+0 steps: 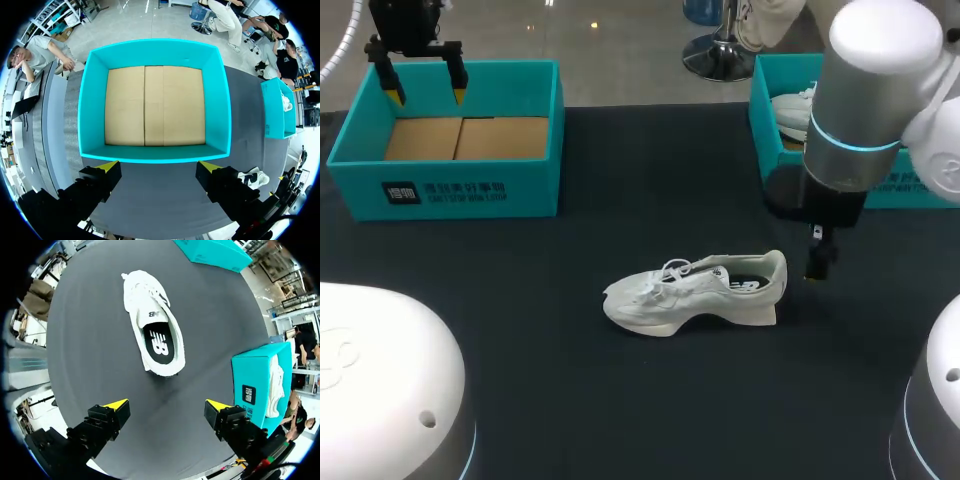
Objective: Take the shoe out of the shoebox, open the shoe tongue, remove and reinsert the insole, then place the shoe into the shoebox
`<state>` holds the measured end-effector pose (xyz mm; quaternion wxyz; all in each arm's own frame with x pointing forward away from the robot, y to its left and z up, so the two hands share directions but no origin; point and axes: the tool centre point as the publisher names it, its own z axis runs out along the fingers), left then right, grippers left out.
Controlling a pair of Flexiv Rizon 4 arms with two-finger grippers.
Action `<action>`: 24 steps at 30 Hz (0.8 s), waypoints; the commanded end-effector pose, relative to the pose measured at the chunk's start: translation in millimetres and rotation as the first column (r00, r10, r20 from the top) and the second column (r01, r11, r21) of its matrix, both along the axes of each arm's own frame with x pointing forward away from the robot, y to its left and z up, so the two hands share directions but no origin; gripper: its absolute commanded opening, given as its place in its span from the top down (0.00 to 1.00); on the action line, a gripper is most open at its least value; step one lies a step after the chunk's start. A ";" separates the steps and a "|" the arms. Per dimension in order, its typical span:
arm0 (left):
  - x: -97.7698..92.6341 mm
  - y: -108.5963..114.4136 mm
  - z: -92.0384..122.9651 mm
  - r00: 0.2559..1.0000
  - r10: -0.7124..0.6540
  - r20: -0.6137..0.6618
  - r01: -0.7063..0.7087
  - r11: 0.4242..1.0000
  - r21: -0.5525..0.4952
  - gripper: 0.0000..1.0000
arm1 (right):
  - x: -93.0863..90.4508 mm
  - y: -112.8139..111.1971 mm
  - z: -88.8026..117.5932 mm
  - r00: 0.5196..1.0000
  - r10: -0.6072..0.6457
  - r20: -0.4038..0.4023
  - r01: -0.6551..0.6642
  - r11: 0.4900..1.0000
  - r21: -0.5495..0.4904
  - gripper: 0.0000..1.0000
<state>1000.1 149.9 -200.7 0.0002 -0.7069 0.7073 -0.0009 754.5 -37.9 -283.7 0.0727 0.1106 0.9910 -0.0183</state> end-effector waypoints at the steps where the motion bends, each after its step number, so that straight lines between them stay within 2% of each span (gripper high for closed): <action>1: 0.0 0.0 0.2 1.000 0.000 -0.001 0.000 1.000 0.001 0.00 | -10.1 -17.7 -1.2 0.976 0.210 0.057 -0.215 0.969 0.124 0.00; 2: 0.0 0.0 0.2 1.000 0.000 -0.001 0.000 1.000 0.001 0.00 | -11.3 -19.0 -0.3 0.969 0.236 0.076 -0.244 0.961 0.130 0.00; 4: 0.0 0.0 0.2 1.000 0.000 -0.001 0.000 1.000 0.001 0.00 | -11.9 -20.9 1.0 0.973 0.223 0.057 -0.228 0.968 0.107 0.00; 24: 0.0 0.0 0.2 1.000 0.000 -0.001 0.000 1.000 0.001 0.00 | -11.9 -20.9 1.0 0.973 0.223 0.057 -0.228 0.968 0.107 0.00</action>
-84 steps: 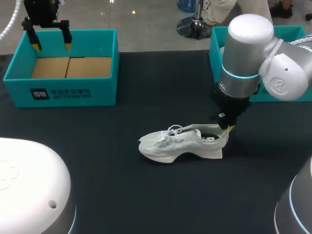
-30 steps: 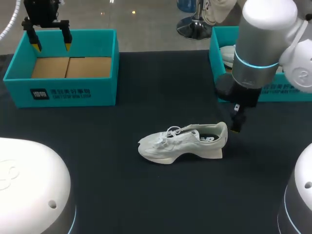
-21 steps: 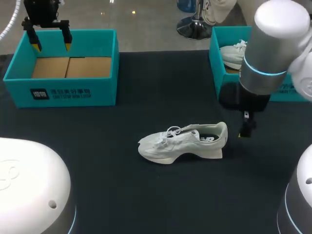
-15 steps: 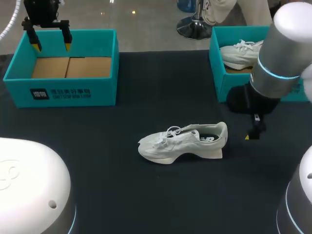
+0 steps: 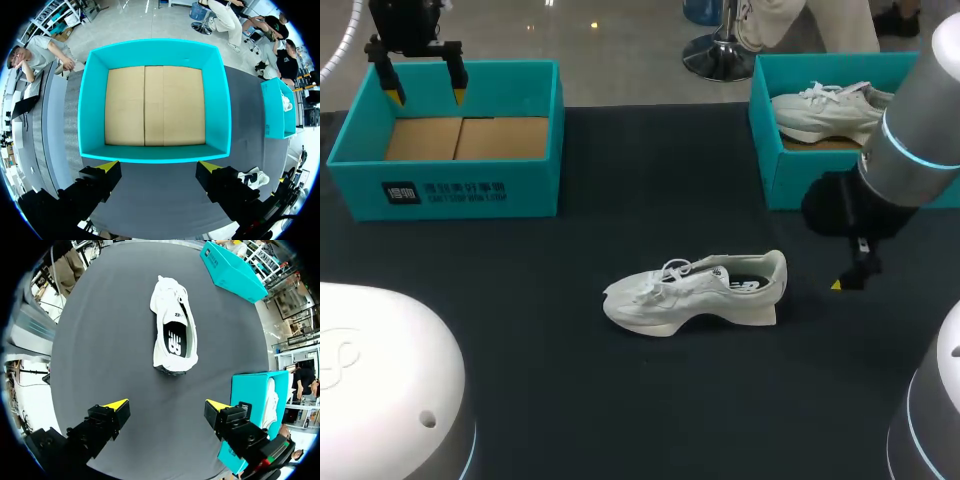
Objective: Take the shoe out of the shoebox, open the shoe tongue, remove and reinsert the insole, then place the shoe into the shoebox
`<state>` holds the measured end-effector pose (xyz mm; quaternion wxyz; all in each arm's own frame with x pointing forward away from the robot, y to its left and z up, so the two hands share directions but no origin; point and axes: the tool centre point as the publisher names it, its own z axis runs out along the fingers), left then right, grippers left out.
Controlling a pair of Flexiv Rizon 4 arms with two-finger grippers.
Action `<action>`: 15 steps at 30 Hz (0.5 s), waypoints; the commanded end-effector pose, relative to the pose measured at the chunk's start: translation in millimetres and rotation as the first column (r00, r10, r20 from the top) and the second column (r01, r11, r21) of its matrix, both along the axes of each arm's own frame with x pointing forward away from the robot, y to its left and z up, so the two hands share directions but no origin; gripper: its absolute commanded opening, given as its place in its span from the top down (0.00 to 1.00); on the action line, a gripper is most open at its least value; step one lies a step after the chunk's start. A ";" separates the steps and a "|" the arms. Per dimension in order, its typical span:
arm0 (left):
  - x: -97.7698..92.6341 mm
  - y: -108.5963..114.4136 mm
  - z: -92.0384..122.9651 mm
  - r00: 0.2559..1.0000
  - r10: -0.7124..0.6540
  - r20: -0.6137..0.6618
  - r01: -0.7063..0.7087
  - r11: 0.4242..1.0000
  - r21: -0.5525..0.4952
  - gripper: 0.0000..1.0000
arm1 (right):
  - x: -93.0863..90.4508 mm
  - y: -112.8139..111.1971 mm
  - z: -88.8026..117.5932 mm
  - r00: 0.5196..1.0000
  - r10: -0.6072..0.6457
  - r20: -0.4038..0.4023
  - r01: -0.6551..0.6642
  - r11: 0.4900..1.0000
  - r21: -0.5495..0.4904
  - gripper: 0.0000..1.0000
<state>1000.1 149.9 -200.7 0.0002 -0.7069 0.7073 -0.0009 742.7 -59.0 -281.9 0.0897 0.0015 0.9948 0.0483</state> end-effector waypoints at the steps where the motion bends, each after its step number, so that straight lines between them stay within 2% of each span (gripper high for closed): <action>1: 0.0 0.0 0.2 1.000 0.000 -0.001 0.000 1.000 0.001 0.00 | -0.1 0.2 -0.8 1.000 0.000 0.001 0.000 1.000 0.000 0.00; 9: 0.0 0.0 0.2 1.000 0.000 -0.001 0.000 1.000 0.001 0.00 | -0.1 0.2 -0.8 1.000 0.000 0.001 0.000 1.000 0.000 0.00; 15: 0.0 0.0 0.2 1.000 0.000 -0.001 0.000 1.000 0.001 0.00 | 6.6 -12.6 -8.8 1.000 0.012 0.019 -0.016 0.970 0.244 0.00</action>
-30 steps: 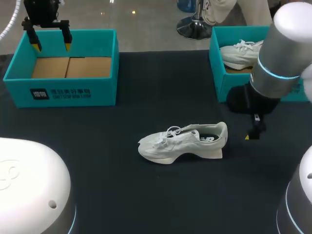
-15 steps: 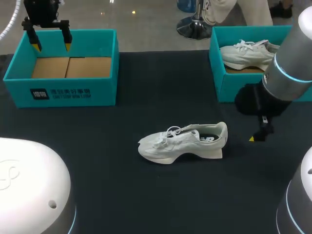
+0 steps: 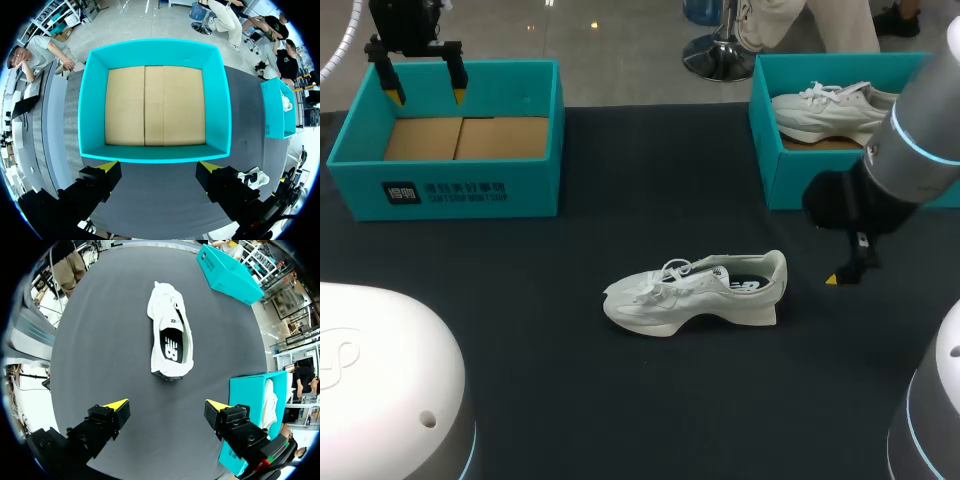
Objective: Take the shoe out of the shoebox, open the shoe tongue, remove and reinsert the insole, then place the shoe into the shoebox
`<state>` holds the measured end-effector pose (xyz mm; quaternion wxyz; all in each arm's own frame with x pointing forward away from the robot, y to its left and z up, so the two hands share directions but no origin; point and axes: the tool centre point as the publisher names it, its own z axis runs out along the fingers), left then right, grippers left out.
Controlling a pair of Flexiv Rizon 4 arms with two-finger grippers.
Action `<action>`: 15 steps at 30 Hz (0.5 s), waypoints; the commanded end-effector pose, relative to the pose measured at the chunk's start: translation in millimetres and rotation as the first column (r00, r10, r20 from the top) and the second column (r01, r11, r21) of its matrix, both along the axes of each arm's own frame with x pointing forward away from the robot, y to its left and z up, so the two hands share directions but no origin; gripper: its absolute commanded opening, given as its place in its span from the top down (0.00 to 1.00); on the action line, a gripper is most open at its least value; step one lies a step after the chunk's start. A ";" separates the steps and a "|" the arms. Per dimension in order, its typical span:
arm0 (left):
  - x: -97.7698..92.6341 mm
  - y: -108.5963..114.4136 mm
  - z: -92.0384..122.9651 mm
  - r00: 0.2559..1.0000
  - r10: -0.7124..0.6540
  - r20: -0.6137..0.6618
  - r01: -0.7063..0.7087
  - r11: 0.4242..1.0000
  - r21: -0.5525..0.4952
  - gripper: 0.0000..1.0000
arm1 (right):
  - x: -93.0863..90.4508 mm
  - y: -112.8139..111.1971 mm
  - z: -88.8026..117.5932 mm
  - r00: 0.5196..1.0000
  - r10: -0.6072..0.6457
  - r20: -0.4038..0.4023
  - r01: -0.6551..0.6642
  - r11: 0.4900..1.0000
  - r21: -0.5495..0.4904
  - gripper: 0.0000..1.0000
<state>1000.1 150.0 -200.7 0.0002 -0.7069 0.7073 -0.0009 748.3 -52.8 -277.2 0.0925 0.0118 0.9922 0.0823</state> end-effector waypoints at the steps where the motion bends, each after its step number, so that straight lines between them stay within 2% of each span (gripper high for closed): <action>1: 0.0 -0.1 0.2 1.000 0.000 -0.001 0.000 1.000 0.001 0.00 | 2.3 -20.2 -15.4 1.000 0.029 0.010 -0.031 0.980 0.197 0.00; 5: 0.0 -0.1 0.2 1.000 0.000 -0.001 0.000 1.000 0.001 0.00 | 4.9 -21.6 -20.8 0.999 0.051 -0.002 -0.048 0.958 0.282 0.00; 15: 0.0 -0.1 0.2 1.000 0.000 -0.001 0.000 1.000 0.001 0.00 | 8.9 -23.9 -30.2 0.998 0.046 -0.036 -0.021 0.861 0.509 0.00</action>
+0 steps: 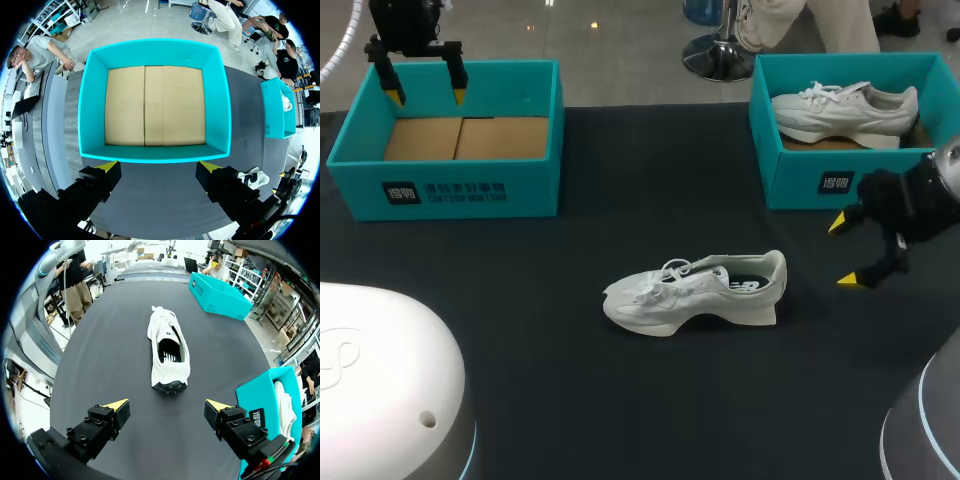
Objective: Take the shoe out of the shoebox, open the shoe tongue, remove and reinsert the insole, then place the shoe into the shoebox
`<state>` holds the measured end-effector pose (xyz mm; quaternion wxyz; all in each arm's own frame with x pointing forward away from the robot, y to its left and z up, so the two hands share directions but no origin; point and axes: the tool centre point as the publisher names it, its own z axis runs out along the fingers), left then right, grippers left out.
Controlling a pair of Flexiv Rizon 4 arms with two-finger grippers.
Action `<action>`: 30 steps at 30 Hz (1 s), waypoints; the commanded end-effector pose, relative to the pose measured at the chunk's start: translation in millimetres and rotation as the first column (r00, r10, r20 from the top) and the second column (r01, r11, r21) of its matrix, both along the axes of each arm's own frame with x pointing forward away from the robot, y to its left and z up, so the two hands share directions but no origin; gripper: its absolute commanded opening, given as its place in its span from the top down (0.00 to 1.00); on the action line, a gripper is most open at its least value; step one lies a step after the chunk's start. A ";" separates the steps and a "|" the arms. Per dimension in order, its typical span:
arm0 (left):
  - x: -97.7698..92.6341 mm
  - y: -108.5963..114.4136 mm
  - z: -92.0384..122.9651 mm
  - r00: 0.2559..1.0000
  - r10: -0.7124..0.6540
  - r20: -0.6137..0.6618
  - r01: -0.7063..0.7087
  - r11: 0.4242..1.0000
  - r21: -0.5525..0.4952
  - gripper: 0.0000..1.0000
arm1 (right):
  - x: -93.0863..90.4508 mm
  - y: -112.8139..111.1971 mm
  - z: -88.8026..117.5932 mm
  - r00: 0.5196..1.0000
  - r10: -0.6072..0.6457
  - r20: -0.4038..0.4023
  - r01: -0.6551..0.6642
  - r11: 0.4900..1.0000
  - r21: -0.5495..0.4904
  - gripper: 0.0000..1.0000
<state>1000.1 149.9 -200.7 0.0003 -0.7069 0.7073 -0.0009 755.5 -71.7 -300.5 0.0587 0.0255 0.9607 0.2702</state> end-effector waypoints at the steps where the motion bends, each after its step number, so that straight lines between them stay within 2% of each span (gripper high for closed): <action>1: 0.0 -0.1 0.2 1.000 0.000 -0.001 0.000 1.000 0.000 0.00 | 2.4 -5.6 -8.2 1.000 0.014 0.019 -0.017 0.984 0.176 0.00; 9: 0.0 -0.1 0.2 1.000 0.000 -0.001 0.000 1.000 0.000 0.00 | 7.2 -11.6 -25.4 1.000 0.006 -0.004 -0.005 0.951 0.308 0.00; 17: 0.0 -0.1 0.2 1.000 0.000 -0.001 0.000 1.000 0.000 0.00 | 14.6 -12.8 -41.0 1.000 -0.013 0.003 0.011 0.934 0.356 0.00; 30: 0.0 -0.1 0.2 1.000 0.000 -0.001 0.000 1.000 0.000 0.00 | 20.9 -14.6 -63.2 0.998 0.021 0.054 -0.041 0.910 0.412 0.00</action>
